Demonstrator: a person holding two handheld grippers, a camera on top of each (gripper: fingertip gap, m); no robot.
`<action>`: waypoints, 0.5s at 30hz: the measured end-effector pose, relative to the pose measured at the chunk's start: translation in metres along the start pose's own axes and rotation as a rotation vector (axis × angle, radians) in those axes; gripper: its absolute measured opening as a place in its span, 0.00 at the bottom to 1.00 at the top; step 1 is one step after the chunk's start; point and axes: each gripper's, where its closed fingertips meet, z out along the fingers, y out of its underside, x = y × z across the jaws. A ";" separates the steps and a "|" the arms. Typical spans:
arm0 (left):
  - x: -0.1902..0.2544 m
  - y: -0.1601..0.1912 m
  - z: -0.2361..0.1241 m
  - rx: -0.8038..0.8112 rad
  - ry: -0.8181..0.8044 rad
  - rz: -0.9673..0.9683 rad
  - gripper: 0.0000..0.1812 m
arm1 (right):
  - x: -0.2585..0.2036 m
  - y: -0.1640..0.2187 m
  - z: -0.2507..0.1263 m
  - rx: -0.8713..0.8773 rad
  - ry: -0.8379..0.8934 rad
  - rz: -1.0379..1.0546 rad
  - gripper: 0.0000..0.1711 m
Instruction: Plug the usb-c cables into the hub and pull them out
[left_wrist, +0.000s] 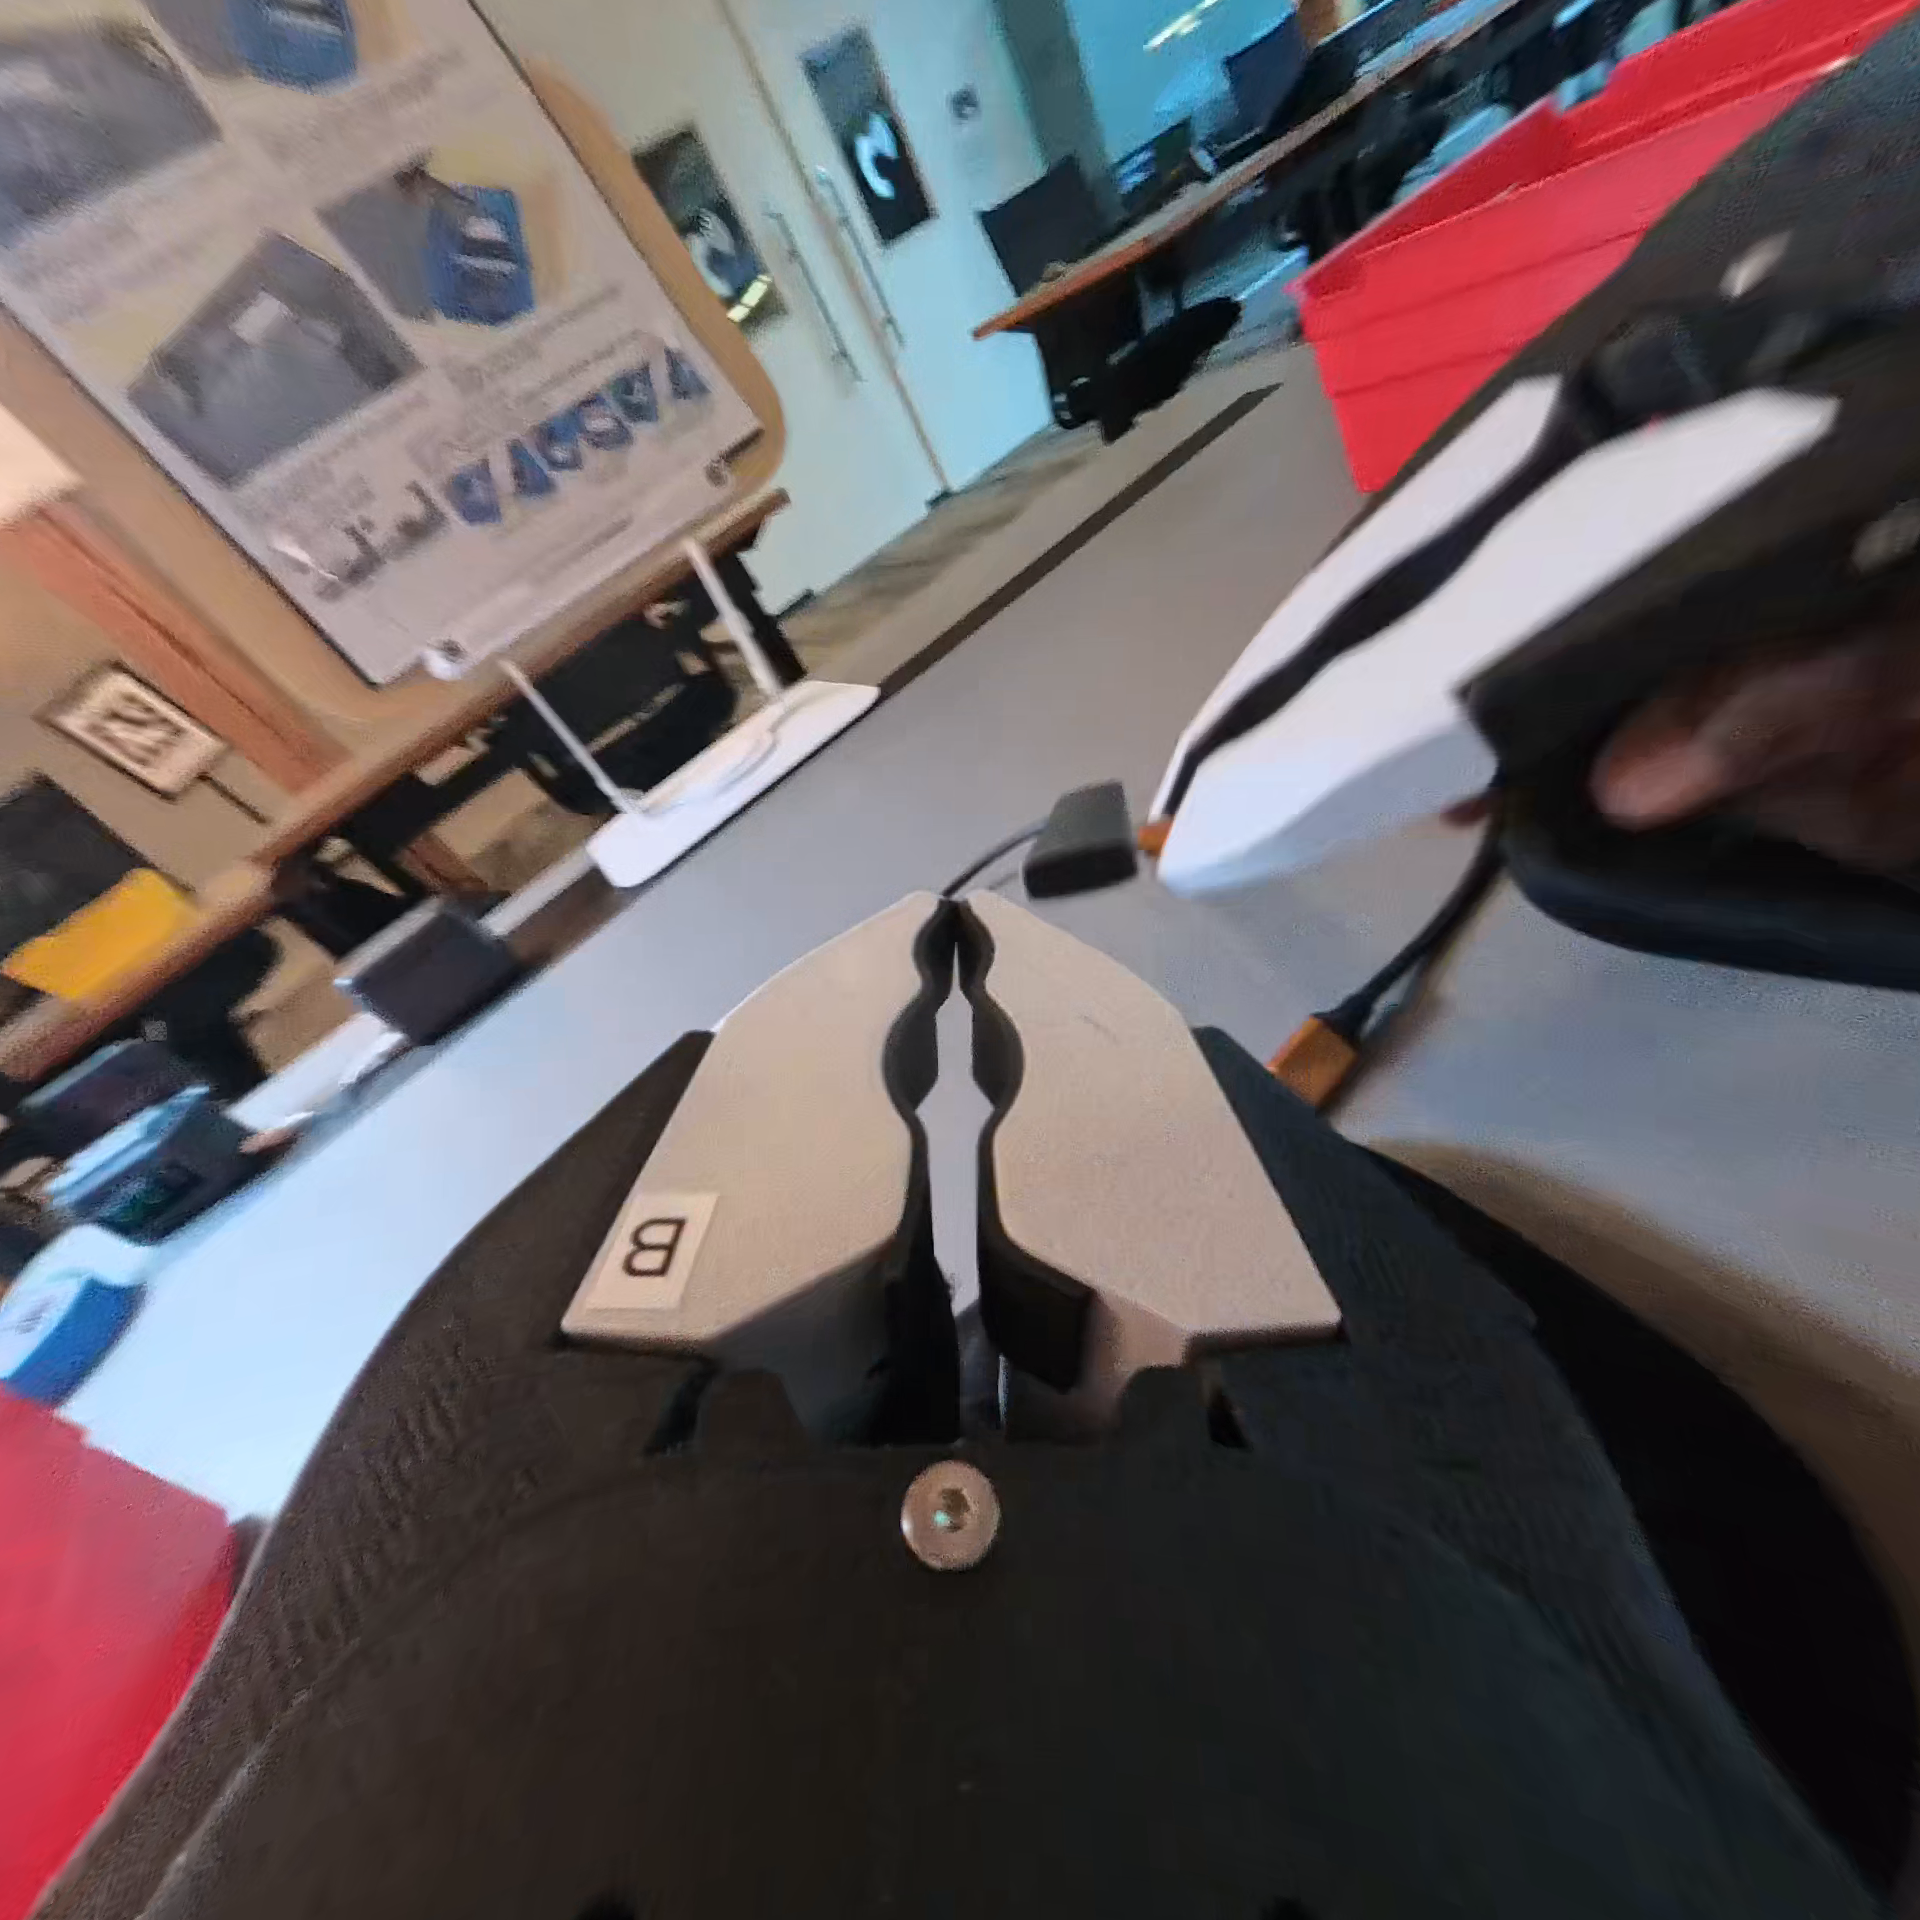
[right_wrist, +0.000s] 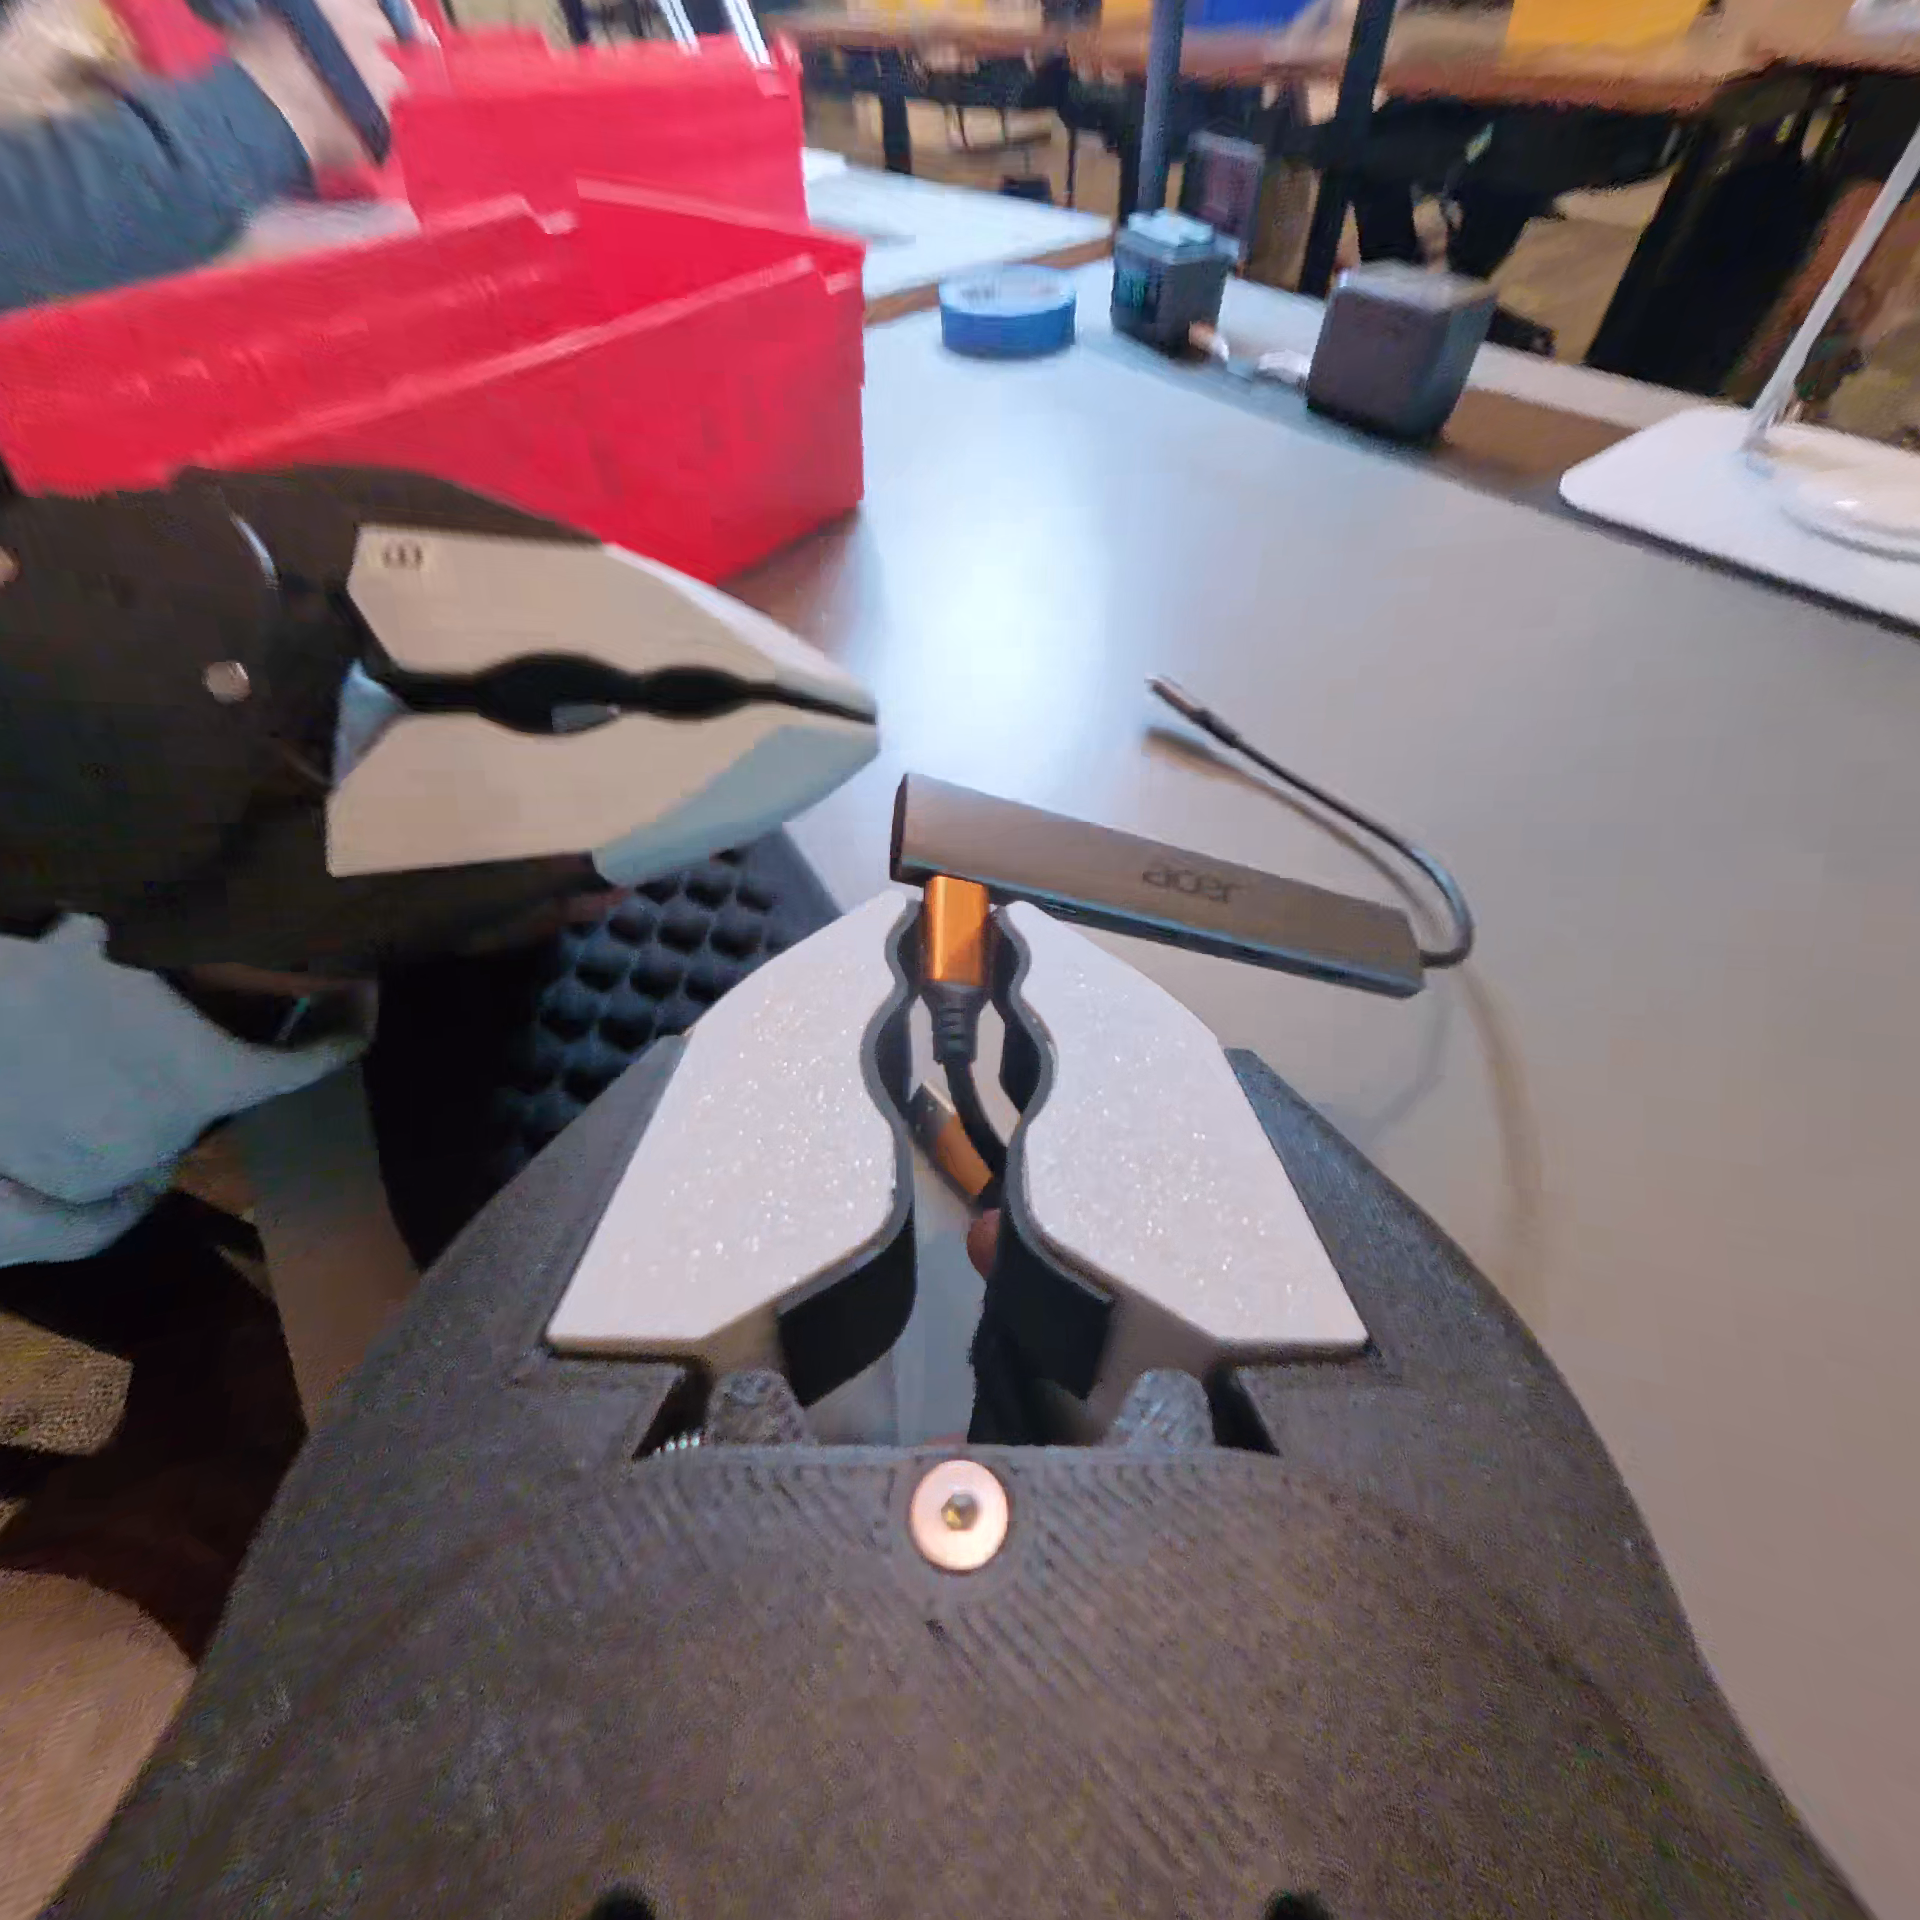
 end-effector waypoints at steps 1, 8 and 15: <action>-0.002 0.001 0.001 -0.004 -0.017 0.011 0.01 | 0.004 -0.005 -0.004 0.028 -0.001 -0.012 0.07; 0.026 -0.012 -0.007 0.131 0.159 0.130 0.17 | 0.001 -0.009 -0.014 0.104 -0.030 -0.063 0.07; 0.025 -0.023 -0.008 0.178 0.146 0.031 0.18 | -0.012 -0.020 -0.022 0.215 0.109 -0.352 0.07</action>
